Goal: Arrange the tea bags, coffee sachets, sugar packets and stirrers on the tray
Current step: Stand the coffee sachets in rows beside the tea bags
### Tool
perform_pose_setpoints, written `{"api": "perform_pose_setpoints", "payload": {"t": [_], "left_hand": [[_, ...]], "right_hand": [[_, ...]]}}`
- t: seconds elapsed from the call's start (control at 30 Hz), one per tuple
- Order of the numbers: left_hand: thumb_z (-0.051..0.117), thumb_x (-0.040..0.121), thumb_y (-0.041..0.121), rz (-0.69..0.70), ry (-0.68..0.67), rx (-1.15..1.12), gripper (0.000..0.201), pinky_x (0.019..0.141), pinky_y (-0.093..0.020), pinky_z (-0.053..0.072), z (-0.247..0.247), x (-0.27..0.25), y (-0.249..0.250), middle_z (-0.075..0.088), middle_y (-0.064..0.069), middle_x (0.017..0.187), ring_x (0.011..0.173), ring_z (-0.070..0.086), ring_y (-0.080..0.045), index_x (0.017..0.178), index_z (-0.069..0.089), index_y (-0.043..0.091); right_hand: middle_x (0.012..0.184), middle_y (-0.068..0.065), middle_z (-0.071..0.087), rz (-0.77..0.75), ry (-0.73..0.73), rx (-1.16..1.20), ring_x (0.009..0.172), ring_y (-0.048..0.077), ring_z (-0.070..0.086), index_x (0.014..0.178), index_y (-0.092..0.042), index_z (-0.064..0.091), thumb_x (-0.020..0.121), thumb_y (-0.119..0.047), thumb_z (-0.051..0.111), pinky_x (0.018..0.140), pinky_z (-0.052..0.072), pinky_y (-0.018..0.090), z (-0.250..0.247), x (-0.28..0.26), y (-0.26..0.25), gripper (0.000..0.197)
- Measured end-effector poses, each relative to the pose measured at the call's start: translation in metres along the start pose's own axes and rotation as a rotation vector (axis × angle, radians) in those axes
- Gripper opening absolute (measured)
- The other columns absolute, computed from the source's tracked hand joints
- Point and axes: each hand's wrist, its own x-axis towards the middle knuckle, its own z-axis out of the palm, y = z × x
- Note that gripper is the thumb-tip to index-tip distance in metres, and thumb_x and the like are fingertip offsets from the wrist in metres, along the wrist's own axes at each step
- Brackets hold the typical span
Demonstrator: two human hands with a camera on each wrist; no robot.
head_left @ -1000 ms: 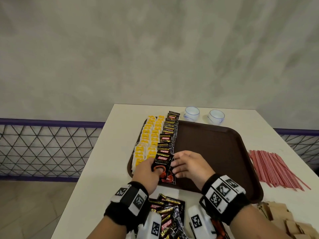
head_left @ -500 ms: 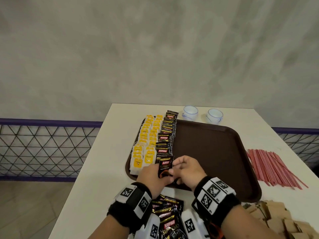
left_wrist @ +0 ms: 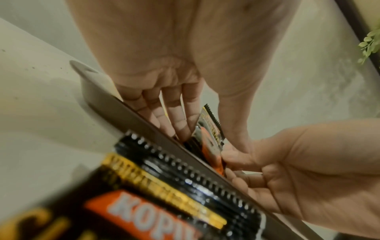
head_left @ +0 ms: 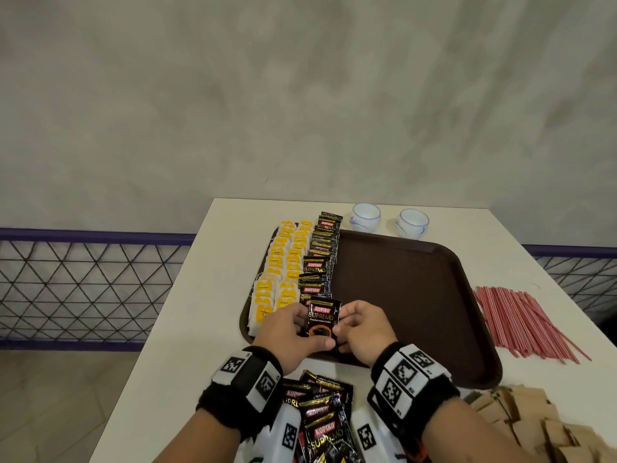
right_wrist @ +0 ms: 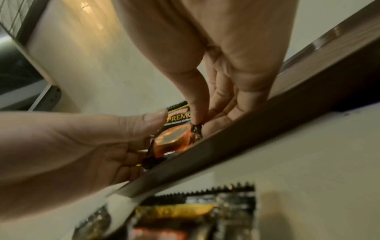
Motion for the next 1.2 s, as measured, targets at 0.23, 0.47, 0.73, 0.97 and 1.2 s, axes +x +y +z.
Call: {"api": "perform_pose_setpoints", "payload": {"t": [0.23, 0.47, 0.73, 0.97, 1.2], "left_hand": [[0.084, 0.063, 0.036, -0.035, 0.064, -0.086, 0.062, 0.072, -0.014, 0.044, -0.002, -0.001, -0.004, 0.059, 0.008, 0.1, 0.093, 0.057, -0.009, 0.115, 0.053, 0.019], [0.083, 0.067, 0.02, -0.047, 0.097, -0.176, 0.06, 0.084, -0.02, 0.046, -0.001, -0.003, -0.002, 0.057, 0.007, 0.103, 0.096, 0.057, -0.01, 0.117, 0.052, 0.018], [0.081, 0.07, 0.021, -0.028, 0.141, -0.135, 0.056, 0.083, -0.02, 0.044, 0.0, -0.005, 0.0, 0.054, 0.003, 0.111, 0.102, 0.055, -0.011, 0.119, 0.053, 0.019], [0.08, 0.07, 0.02, -0.035, 0.118, -0.148, 0.055, 0.086, -0.024, 0.047, -0.001, -0.004, -0.002, 0.058, -0.001, 0.116, 0.106, 0.057, -0.014, 0.118, 0.054, 0.019], [0.082, 0.068, 0.018, -0.044, 0.109, -0.203, 0.058, 0.096, -0.03, 0.048, 0.003, -0.005, -0.003, 0.055, -0.001, 0.121, 0.113, 0.055, -0.015, 0.119, 0.054, 0.021]], "right_hand": [[0.078, -0.001, 0.061, 0.018, 0.089, -0.149, 0.084, 0.027, 0.068, 0.074, -0.023, 0.054, 0.078, -0.004, 0.07, 0.078, 0.058, 0.045, 0.015, 0.005, -0.007, 0.025], [0.09, 0.006, 0.068, 0.0, 0.117, -0.168, 0.088, 0.024, 0.067, 0.073, -0.025, 0.052, 0.076, -0.001, 0.069, 0.08, 0.058, 0.042, 0.019, 0.008, -0.012, 0.03], [0.074, -0.002, 0.063, -0.013, 0.079, -0.119, 0.087, 0.023, 0.068, 0.093, -0.02, 0.051, 0.08, -0.002, 0.068, 0.087, 0.055, 0.04, 0.014, 0.006, -0.01, 0.028], [0.073, -0.002, 0.063, -0.007, 0.052, -0.111, 0.082, 0.021, 0.067, 0.091, -0.019, 0.054, 0.08, -0.001, 0.068, 0.088, 0.055, 0.039, 0.013, 0.002, -0.007, 0.026], [0.079, -0.006, 0.057, -0.001, 0.038, -0.149, 0.087, 0.018, 0.064, 0.095, -0.02, 0.056, 0.079, -0.003, 0.071, 0.088, 0.055, 0.036, 0.015, 0.006, -0.003, 0.028]]}}
